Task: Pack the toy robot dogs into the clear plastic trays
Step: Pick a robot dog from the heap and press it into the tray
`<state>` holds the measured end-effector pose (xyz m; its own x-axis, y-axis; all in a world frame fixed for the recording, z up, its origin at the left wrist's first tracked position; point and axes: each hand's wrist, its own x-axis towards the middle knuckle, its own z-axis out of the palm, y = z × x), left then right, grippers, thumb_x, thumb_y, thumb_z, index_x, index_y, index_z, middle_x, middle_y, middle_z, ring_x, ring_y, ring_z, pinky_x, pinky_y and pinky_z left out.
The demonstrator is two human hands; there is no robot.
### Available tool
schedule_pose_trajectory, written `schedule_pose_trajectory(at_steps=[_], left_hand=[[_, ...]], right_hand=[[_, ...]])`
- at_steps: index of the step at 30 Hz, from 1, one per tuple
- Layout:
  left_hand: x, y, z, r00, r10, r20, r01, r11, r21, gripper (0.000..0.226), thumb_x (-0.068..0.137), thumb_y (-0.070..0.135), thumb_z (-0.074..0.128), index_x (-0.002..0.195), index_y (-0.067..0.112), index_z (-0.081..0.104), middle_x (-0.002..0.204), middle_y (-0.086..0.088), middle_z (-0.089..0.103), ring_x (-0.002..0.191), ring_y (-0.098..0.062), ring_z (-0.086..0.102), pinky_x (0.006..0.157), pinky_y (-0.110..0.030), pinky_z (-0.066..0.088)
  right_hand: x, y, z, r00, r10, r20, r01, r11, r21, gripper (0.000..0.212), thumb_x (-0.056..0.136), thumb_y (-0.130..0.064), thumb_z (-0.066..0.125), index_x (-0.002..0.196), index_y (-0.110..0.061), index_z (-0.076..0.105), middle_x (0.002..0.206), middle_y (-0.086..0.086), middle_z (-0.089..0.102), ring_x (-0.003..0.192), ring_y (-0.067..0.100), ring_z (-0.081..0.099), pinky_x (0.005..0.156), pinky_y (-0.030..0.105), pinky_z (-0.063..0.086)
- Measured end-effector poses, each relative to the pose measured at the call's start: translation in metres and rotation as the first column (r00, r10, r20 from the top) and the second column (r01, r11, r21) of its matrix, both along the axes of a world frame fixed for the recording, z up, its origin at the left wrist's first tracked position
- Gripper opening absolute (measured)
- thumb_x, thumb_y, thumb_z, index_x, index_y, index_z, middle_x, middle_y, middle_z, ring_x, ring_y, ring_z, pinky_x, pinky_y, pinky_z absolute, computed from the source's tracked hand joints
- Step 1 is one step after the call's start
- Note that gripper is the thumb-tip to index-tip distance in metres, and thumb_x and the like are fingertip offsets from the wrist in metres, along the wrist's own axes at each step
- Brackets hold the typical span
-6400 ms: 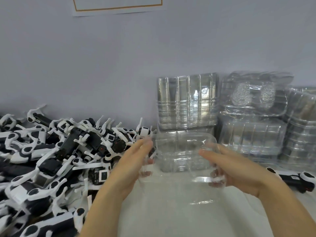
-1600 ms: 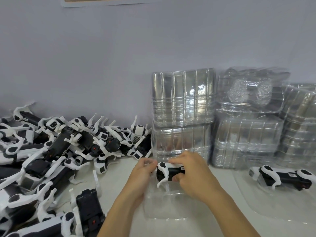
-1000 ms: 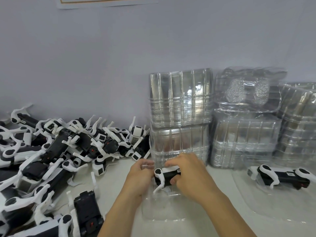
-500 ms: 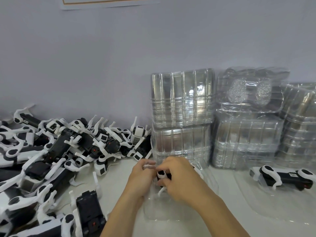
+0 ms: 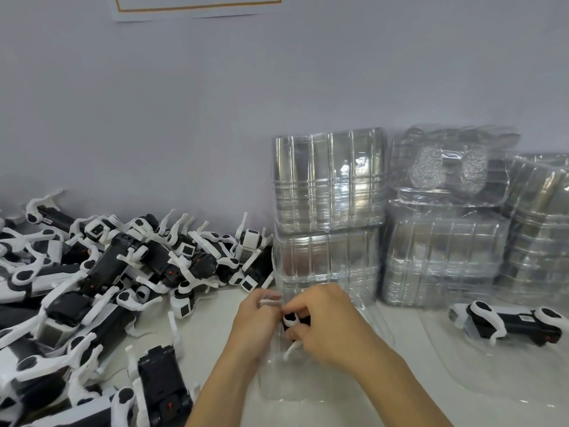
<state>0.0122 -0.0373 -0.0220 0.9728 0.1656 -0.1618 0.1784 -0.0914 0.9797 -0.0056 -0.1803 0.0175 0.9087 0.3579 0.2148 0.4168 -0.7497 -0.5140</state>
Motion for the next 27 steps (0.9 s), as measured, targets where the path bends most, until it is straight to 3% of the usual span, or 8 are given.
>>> schedule_pose_trajectory(at_steps=[2, 6, 11, 13, 15, 17, 21, 27], left_hand=[[0.001, 0.001, -0.001, 1.0, -0.003, -0.002, 0.003, 1.0, 0.015, 0.028, 0.086, 0.001, 0.057, 0.103, 0.018, 0.071, 0.103, -0.01, 0.072, 0.098, -0.028, 0.067, 0.086, -0.042, 0.054], [0.001, 0.001, -0.002, 1.0, -0.003, -0.015, 0.003, 1.0, 0.007, 0.031, 0.084, -0.003, 0.057, 0.103, 0.018, 0.071, 0.105, -0.011, 0.073, 0.1, -0.032, 0.068, 0.094, -0.048, 0.054], [0.001, 0.001, -0.002, 1.0, 0.003, -0.031, -0.003, 1.0, -0.001, 0.033, 0.085, -0.001, 0.055, 0.102, 0.023, 0.071, 0.108, -0.008, 0.072, 0.101, -0.03, 0.069, 0.097, -0.051, 0.054], [0.0, 0.001, -0.002, 1.0, 0.001, -0.004, -0.001, 1.0, 0.003, 0.029, 0.089, 0.003, 0.056, 0.101, 0.026, 0.07, 0.109, -0.001, 0.071, 0.099, -0.018, 0.068, 0.085, -0.038, 0.056], [0.0, 0.001, 0.0, 0.999, -0.009, 0.047, 0.008, 1.0, 0.023, 0.021, 0.094, 0.011, 0.059, 0.098, 0.029, 0.069, 0.108, 0.01, 0.068, 0.095, -0.002, 0.063, 0.073, -0.02, 0.045], [0.001, 0.002, 0.001, 0.997, -0.041, 0.065, 0.038, 0.998, 0.05, 0.007, 0.094, 0.025, 0.066, 0.1, 0.029, 0.067, 0.106, 0.012, 0.066, 0.093, 0.001, 0.061, 0.068, -0.017, 0.04], [0.0, 0.004, 0.002, 0.992, -0.114, 0.053, 0.107, 0.987, 0.121, 0.034, 0.082, 0.036, 0.08, 0.108, 0.029, 0.061, 0.109, 0.009, 0.067, 0.091, -0.005, 0.066, 0.055, -0.009, 0.044], [0.001, 0.005, 0.004, 0.99, -0.133, 0.042, 0.126, 0.983, 0.13, 0.037, 0.082, 0.032, 0.082, 0.11, 0.028, 0.059, 0.115, 0.01, 0.064, 0.097, -0.006, 0.063, 0.067, -0.018, 0.042]], right_hand=[[0.0, -0.007, 0.005, 0.998, 0.028, -0.06, -0.027, 1.0, 0.016, 0.02, 0.09, -0.014, 0.068, 0.086, -0.032, 0.075, 0.067, -0.008, 0.058, 0.065, 0.006, 0.049, 0.07, 0.032, 0.055], [0.002, -0.026, 0.013, 0.996, -0.021, -0.085, 0.03, 0.994, 0.104, 0.025, 0.092, -0.023, 0.07, 0.113, -0.035, 0.073, 0.105, -0.019, 0.066, 0.092, -0.005, 0.058, 0.078, 0.01, 0.043], [0.009, -0.066, 0.019, 0.981, -0.177, -0.082, 0.183, 0.98, 0.075, 0.026, 0.085, -0.032, 0.078, 0.109, -0.041, 0.071, 0.096, -0.021, 0.059, 0.086, -0.002, 0.055, 0.07, 0.012, 0.039], [0.01, -0.073, 0.016, 0.972, -0.199, -0.123, 0.206, 0.978, 0.046, 0.026, 0.085, -0.031, 0.079, 0.109, -0.038, 0.072, 0.09, -0.018, 0.062, 0.082, 0.001, 0.059, 0.068, 0.013, 0.042], [0.011, -0.073, 0.014, 0.969, -0.208, -0.137, 0.216, 0.975, 0.052, 0.026, 0.086, -0.029, 0.079, 0.11, -0.035, 0.073, 0.085, -0.016, 0.064, 0.079, 0.002, 0.063, 0.066, 0.012, 0.046], [0.012, -0.073, 0.012, 0.968, -0.216, -0.132, 0.224, 0.973, 0.054, 0.025, 0.086, -0.028, 0.079, 0.11, -0.032, 0.074, 0.084, -0.015, 0.065, 0.077, 0.002, 0.065, 0.065, 0.011, 0.047], [0.012, -0.073, 0.012, 0.967, -0.231, -0.106, 0.237, 0.97, 0.054, 0.026, 0.085, -0.029, 0.079, 0.11, -0.032, 0.074, 0.082, -0.015, 0.067, 0.075, 0.001, 0.066, 0.065, 0.011, 0.049], [0.014, -0.075, 0.011, 0.957, -0.249, -0.151, 0.267, 0.956, 0.119, 0.027, 0.08, -0.027, 0.084, 0.105, -0.03, 0.075, 0.081, -0.015, 0.069, 0.074, -0.004, 0.065, 0.061, 0.008, 0.047]])
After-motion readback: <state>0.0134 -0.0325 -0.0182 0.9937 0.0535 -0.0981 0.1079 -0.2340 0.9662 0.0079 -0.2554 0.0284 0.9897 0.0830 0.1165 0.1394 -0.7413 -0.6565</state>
